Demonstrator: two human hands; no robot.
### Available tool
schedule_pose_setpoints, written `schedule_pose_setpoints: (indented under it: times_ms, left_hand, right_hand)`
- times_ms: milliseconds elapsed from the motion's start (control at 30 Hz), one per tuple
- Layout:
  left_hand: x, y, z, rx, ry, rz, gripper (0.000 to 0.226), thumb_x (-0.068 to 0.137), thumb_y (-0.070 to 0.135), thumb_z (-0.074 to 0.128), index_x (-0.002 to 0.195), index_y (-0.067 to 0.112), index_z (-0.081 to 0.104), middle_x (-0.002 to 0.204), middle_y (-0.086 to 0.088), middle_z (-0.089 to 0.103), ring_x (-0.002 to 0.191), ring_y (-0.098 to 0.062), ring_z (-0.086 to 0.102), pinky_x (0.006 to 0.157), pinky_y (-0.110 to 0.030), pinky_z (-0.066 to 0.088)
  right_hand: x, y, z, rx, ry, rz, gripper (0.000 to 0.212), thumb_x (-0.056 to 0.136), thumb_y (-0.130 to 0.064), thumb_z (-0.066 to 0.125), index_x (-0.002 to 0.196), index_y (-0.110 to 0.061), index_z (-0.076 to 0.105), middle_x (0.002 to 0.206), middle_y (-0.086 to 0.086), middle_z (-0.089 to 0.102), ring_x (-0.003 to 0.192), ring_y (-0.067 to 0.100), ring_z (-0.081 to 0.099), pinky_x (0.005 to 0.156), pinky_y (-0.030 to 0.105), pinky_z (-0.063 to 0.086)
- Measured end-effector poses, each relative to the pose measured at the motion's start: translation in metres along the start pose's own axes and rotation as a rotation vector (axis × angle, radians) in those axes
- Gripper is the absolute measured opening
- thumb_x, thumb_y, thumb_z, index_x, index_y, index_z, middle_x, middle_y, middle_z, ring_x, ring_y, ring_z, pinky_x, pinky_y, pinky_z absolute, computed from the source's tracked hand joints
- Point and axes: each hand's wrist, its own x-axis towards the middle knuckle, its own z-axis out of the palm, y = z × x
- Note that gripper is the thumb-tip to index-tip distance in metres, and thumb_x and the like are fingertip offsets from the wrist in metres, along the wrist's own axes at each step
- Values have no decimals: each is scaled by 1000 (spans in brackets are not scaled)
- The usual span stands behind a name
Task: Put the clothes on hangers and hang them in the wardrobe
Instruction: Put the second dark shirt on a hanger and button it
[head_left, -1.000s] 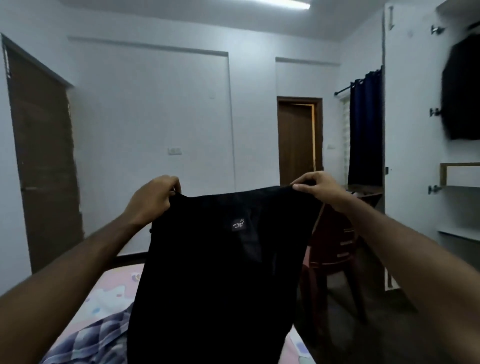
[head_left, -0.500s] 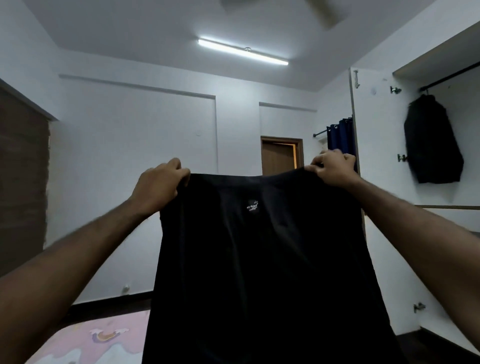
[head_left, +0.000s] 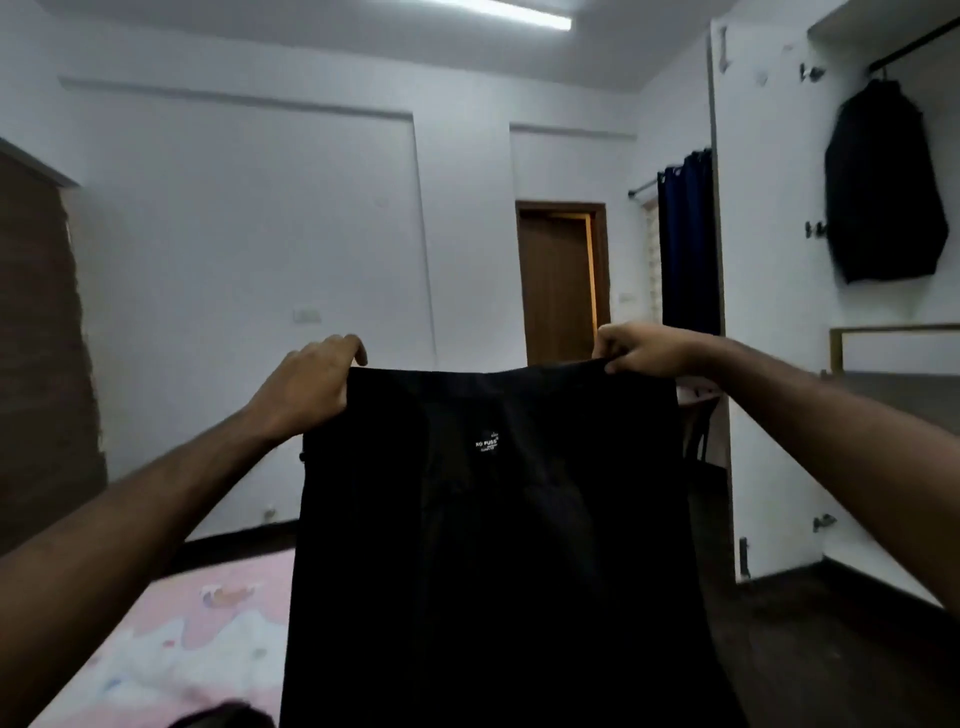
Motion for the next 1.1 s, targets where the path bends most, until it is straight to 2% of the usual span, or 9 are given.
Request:
schedule_pose_setpoints:
  times_ms: [167, 333, 400, 500, 667, 800, 867, 1000, 1100]
  left_hand:
    - [-76, 19, 56, -58, -238, -6, 21, 78, 26, 41, 83, 14, 57, 85, -3, 54, 78, -29, 58, 72, -36, 39]
    - [-136, 48, 93, -219, -484, -134, 22, 79, 30, 29, 64, 19, 40, 65, 2, 49, 67, -24, 50, 77, -37, 35]
    - [-156, 52, 111, -214, -486, -90, 33, 89, 35, 31, 63, 17, 39, 58, 1, 48, 59, -14, 47, 83, -38, 35]
    - [-175, 49, 128, -178, -479, 63, 53, 96, 62, 40, 67, 18, 43, 56, 4, 50, 56, -15, 50, 77, -33, 27]
    - [-173, 29, 134, -331, -697, 295, 62, 87, 82, 28, 77, 24, 46, 65, 9, 51, 63, -5, 51, 61, -29, 37]
    - [-178, 25, 135, -356, -756, 367, 20, 100, 48, 46, 105, 31, 55, 80, 18, 57, 74, -9, 56, 70, -31, 41]
    - [-180, 27, 137, -402, -780, 334, 28, 101, 23, 53, 126, 36, 48, 86, 19, 58, 79, -10, 57, 74, -34, 43]
    - [-182, 28, 136, -392, -829, 356, 54, 97, 6, 51, 132, 45, 36, 117, 13, 58, 97, -19, 59, 84, -39, 49]
    - [-170, 30, 137, -243, -820, 529, 53, 87, 0, 49, 123, 38, 44, 116, 11, 50, 91, -16, 55, 77, -36, 49]
  right_hand:
    - [-13, 31, 78, 6, -129, 27, 7, 101, -17, 53, 105, -17, 59, 106, 9, 60, 89, 22, 61, 73, 32, 50]
    - [-31, 51, 165, 107, -429, 111, 34, 98, -49, 55, 113, -22, 69, 116, 11, 68, 111, 36, 64, 98, 45, 50]
    - [-36, 64, 191, 159, -535, 135, 43, 95, -55, 61, 103, -15, 74, 97, 7, 72, 86, 26, 70, 82, 34, 56]
    - [-41, 79, 209, 253, -575, 121, 33, 97, -37, 66, 84, -7, 64, 67, -1, 56, 55, 10, 53, 51, 18, 42]
    - [-38, 93, 212, 395, -707, 148, 24, 93, -15, 72, 78, -11, 54, 68, -1, 60, 61, 12, 58, 54, 19, 47]
    - [-34, 78, 220, 365, -904, 150, 36, 84, -12, 81, 110, -11, 57, 96, 13, 73, 82, 30, 71, 64, 34, 57]
    - [-32, 73, 227, 333, -888, 120, 47, 87, -7, 77, 124, -19, 52, 108, 15, 73, 90, 31, 73, 72, 40, 59]
    - [-22, 62, 231, -40, -767, -101, 18, 94, -3, 63, 96, -20, 62, 98, -6, 67, 91, 9, 65, 81, 31, 49]
    - [-10, 52, 226, -368, -638, -167, 25, 94, -6, 57, 90, -29, 65, 103, -6, 61, 94, 11, 61, 84, 31, 50]
